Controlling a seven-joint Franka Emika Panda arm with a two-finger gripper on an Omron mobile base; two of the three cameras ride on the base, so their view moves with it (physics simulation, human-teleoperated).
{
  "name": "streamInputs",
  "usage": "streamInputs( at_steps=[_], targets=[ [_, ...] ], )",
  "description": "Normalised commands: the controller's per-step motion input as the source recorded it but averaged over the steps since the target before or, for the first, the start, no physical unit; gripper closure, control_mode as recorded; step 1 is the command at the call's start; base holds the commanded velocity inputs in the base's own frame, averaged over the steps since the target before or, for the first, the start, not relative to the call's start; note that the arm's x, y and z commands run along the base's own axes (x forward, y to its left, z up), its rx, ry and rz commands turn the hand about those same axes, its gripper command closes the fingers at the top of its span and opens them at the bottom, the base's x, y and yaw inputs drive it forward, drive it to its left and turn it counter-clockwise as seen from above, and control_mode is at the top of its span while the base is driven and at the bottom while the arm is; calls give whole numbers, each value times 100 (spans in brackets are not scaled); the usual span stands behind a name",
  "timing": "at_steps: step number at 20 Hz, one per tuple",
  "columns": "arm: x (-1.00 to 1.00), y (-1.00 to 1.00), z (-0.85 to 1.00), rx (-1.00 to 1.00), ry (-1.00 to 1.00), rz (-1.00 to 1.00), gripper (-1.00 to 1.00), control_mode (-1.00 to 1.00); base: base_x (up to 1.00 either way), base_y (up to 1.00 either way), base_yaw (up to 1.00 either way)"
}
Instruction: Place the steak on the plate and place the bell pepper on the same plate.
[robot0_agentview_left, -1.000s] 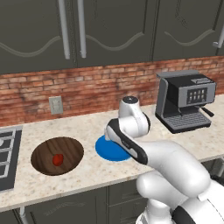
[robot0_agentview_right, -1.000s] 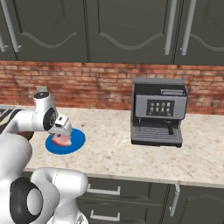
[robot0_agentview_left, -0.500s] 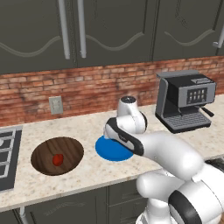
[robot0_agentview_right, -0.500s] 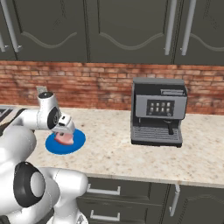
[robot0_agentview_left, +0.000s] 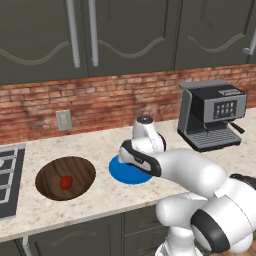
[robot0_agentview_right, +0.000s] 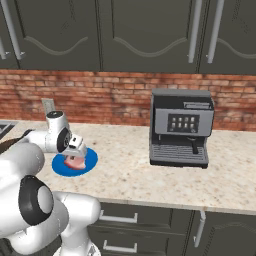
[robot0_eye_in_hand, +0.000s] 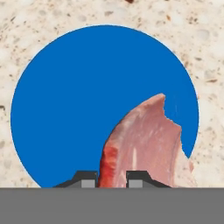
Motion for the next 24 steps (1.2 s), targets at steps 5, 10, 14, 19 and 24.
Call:
streamInputs(
  at_steps=[5,10,14,19,24],
  targets=[
    [16,5,-19,0,0,0,100,-100,0,0,0],
    [25,11,-6,0,0,0,100,-100,0,0,0],
    [4,4,-3,0,0,0,100,-100,0,0,0],
    [0,0,0,0,0,0,-100,-100,0,0,0],
    [0,0,0,0,0,0,-100,-100,0,0,0]
  ],
)
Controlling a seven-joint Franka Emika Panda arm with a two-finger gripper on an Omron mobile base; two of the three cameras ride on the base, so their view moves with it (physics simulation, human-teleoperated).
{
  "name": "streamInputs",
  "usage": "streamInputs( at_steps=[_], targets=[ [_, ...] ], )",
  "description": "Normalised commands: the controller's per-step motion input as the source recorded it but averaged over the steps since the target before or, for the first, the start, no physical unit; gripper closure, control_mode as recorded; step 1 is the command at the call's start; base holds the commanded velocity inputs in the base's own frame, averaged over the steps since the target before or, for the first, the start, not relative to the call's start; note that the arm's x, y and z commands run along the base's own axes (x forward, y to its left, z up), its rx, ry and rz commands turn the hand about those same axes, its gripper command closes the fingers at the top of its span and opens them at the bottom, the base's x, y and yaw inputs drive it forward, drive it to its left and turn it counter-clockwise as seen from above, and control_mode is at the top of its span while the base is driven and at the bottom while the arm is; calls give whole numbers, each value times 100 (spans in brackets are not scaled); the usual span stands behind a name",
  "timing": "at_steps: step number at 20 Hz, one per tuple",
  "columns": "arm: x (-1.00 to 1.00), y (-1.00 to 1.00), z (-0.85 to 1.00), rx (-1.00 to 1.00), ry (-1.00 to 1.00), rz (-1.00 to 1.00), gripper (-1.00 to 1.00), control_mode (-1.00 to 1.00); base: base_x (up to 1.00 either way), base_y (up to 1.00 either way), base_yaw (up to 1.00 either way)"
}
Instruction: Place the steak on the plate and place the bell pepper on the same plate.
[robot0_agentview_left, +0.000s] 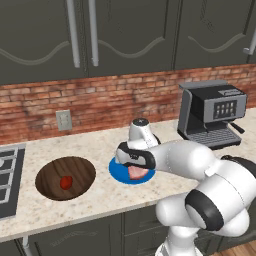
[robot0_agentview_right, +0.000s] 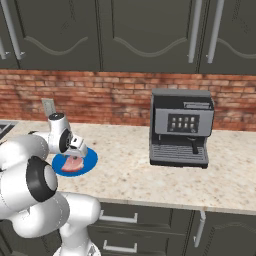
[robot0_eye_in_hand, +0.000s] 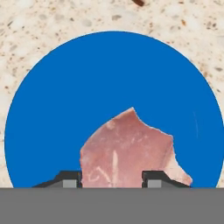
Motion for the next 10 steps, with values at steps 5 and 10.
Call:
streamInputs(
  at_steps=[5,10],
  targets=[
    [-3,0,2,0,0,0,-100,-100,0,0,0],
    [-71,16,35,0,-2,1,-100,-100,0,0,0]
  ],
)
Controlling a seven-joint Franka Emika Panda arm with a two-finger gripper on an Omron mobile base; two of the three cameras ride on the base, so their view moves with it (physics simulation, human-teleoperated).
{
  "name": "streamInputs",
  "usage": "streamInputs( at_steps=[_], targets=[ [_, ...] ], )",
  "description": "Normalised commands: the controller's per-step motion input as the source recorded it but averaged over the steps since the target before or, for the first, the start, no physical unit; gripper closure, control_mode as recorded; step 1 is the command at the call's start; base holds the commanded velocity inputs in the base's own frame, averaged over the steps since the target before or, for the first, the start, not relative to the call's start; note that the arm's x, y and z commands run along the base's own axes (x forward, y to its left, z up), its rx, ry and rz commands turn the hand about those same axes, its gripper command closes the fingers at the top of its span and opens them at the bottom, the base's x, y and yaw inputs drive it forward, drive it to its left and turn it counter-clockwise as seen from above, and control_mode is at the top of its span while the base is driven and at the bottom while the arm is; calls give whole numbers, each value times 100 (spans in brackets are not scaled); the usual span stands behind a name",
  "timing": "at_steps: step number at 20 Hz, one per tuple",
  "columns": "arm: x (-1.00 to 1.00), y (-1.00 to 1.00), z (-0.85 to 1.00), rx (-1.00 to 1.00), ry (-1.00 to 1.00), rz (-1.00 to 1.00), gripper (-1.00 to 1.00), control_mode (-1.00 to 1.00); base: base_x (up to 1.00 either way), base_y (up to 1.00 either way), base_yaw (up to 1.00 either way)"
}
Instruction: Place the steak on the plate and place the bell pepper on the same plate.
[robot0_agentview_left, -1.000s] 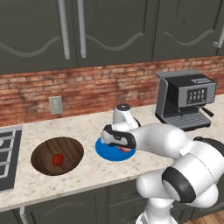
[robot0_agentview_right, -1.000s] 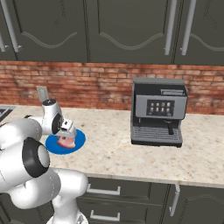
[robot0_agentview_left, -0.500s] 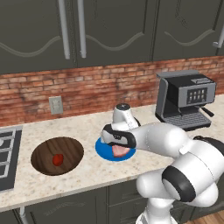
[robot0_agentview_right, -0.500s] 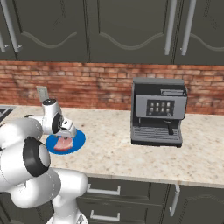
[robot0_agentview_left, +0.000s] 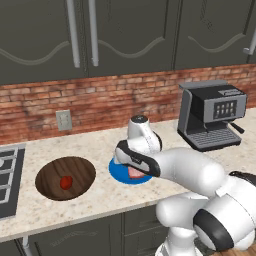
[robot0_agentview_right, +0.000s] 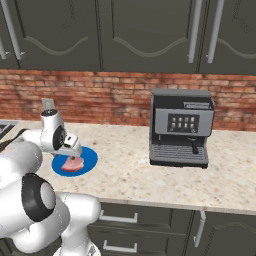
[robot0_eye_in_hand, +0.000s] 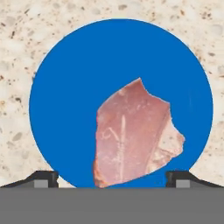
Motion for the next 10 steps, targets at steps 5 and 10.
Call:
streamInputs(
  at_steps=[5,10],
  targets=[
    [-93,25,59,0,-2,10,-100,-100,0,0,0],
    [-60,62,47,0,2,30,-100,-100,0,0,0]
  ],
)
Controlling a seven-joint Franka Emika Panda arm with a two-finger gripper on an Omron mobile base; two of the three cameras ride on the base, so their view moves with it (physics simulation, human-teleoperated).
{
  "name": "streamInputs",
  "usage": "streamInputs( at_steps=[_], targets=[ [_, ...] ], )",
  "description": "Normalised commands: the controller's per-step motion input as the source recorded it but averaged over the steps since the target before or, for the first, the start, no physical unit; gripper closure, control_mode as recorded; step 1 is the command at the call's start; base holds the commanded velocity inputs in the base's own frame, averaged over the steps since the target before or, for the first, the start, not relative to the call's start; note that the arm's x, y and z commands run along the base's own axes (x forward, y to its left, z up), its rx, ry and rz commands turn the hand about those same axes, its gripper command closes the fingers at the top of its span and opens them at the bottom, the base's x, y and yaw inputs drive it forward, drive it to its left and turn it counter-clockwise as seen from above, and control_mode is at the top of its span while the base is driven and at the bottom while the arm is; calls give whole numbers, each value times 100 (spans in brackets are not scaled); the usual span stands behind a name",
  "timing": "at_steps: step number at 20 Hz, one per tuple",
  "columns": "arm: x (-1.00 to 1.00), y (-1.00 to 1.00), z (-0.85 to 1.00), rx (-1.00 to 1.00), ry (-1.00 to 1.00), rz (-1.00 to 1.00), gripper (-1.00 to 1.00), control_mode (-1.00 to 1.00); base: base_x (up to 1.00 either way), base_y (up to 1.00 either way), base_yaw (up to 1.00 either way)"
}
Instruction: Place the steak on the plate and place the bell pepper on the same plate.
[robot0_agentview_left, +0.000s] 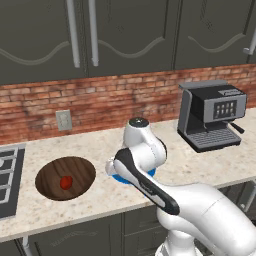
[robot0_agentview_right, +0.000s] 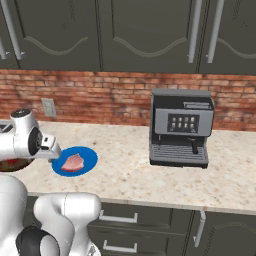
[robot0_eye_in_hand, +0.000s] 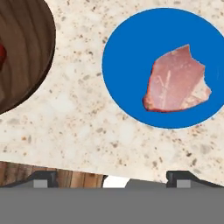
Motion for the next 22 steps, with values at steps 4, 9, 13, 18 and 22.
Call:
streamInputs(
  at_steps=[4,9,13,18,22],
  targets=[
    [-16,38,47,0,1,23,-100,-100,0,0,0],
    [-4,41,87,0,0,11,-100,-100,0,0,0],
    [24,60,55,0,1,0,-100,-100,0,0,0],
    [52,33,-28,0,6,0,-100,-100,0,0,0],
    [53,36,-57,0,6,-1,-100,-100,0,0,0]
  ],
)
